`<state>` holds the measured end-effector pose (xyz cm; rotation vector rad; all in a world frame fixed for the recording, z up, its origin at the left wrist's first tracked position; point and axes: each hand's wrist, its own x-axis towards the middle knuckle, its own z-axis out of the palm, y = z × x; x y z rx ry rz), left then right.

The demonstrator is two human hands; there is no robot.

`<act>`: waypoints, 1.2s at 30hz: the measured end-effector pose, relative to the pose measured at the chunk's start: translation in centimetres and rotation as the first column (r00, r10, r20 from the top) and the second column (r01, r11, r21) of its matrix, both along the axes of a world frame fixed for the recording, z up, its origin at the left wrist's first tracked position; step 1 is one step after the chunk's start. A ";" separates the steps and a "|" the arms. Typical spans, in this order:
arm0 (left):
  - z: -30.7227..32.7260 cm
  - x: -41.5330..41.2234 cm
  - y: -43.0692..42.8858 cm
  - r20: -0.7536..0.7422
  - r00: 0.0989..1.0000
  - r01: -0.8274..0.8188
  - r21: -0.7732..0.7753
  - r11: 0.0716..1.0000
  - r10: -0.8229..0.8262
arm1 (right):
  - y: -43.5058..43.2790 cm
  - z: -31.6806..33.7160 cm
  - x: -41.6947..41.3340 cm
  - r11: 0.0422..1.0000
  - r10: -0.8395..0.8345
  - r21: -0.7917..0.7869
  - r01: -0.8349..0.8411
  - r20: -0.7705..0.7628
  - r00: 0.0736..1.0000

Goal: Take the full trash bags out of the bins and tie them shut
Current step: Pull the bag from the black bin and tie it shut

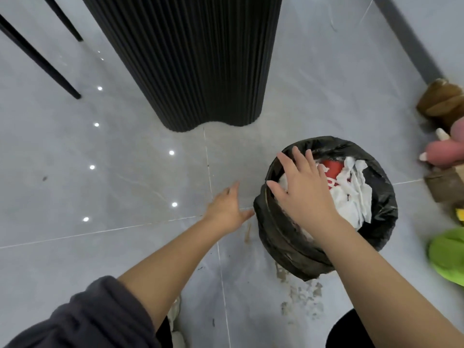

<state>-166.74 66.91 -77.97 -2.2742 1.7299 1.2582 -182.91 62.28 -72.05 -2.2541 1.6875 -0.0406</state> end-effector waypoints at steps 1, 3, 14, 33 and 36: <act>-0.3 -0.4 -0.1 -0.104 0.989 -0.098 0.047 0.994 0.102 | -0.3 0.2 -0.1 1.000 0.001 -0.011 -0.001 0.025 1.000; -0.8 -1.1 -0.5 -0.249 0.931 -0.234 0.151 0.960 0.266 | -0.4 0.7 -0.2 1.000 -0.007 -0.018 0.009 0.072 0.997; 0.3 -2.7 -1.3 -0.489 0.284 -0.409 0.716 0.565 0.825 | 0.5 -0.2 -0.4 0.996 0.070 0.042 -0.075 0.123 0.990; 5.5 2.0 -5.5 -0.373 0.863 -0.459 -0.297 0.837 0.340 | -4.9 -0.9 2.6 0.971 0.195 -0.142 -0.193 -0.002 0.981; 5.6 1.8 -5.8 -0.299 0.918 -0.378 -0.469 0.798 0.260 | -8.5 -1.0 4.1 0.953 0.280 0.107 -0.283 0.043 0.959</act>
